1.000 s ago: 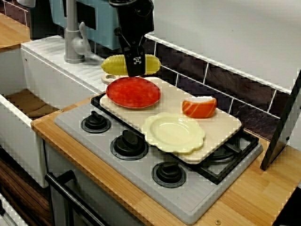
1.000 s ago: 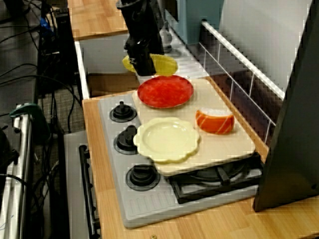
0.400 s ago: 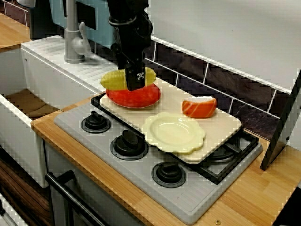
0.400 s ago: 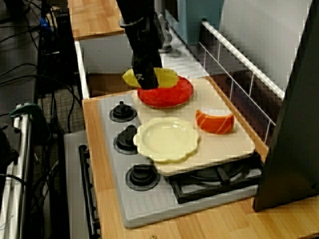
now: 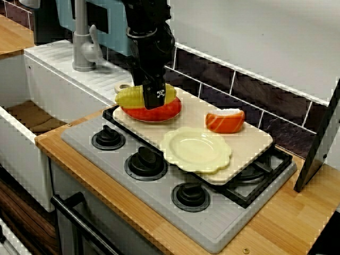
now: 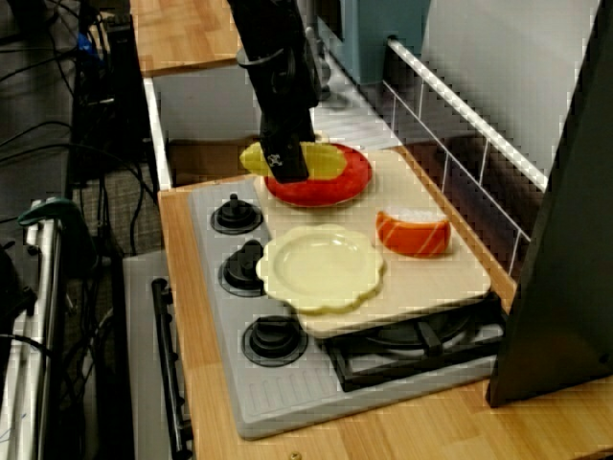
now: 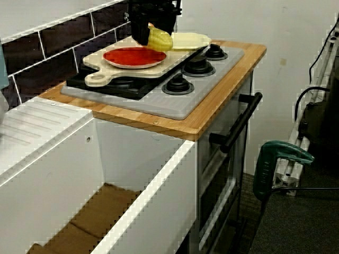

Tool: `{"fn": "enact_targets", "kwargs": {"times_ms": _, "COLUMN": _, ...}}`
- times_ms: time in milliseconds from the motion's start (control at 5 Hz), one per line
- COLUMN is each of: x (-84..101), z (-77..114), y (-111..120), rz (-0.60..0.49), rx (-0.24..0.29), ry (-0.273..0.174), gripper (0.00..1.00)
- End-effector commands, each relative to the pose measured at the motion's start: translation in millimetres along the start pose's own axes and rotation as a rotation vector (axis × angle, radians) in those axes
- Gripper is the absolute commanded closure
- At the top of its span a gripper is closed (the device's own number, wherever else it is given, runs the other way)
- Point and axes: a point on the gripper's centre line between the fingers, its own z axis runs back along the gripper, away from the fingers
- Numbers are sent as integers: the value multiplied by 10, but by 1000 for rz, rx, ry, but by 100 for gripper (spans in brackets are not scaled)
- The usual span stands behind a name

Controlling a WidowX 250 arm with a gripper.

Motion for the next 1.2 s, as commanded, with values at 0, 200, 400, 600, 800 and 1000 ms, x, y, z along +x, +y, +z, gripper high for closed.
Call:
{"fn": "enact_targets", "kwargs": {"times_ms": 0, "x": 39, "z": -4, "y": 86, "rz": 34, "rx": 11, "ry": -18, "gripper": 100}}
{"fn": "enact_targets", "kwargs": {"times_ms": 200, "x": 76, "z": 3, "y": 120, "rz": 40, "rx": 7, "ry": -17, "gripper": 100}}
{"fn": "enact_targets", "kwargs": {"times_ms": 400, "x": 109, "z": -1, "y": 154, "rz": 30, "rx": 3, "ry": -5, "gripper": 0}}
{"fn": "enact_targets", "kwargs": {"times_ms": 600, "x": 117, "z": 0, "y": 158, "rz": 28, "rx": -3, "ry": 0, "gripper": 0}}
{"fn": "enact_targets", "kwargs": {"times_ms": 800, "x": 120, "z": 41, "y": 147, "rz": 21, "rx": -19, "ry": -9, "gripper": 0}}
{"fn": "enact_targets", "kwargs": {"times_ms": 1000, "x": 157, "z": 96, "y": 117, "rz": 3, "rx": -43, "ry": -17, "gripper": 0}}
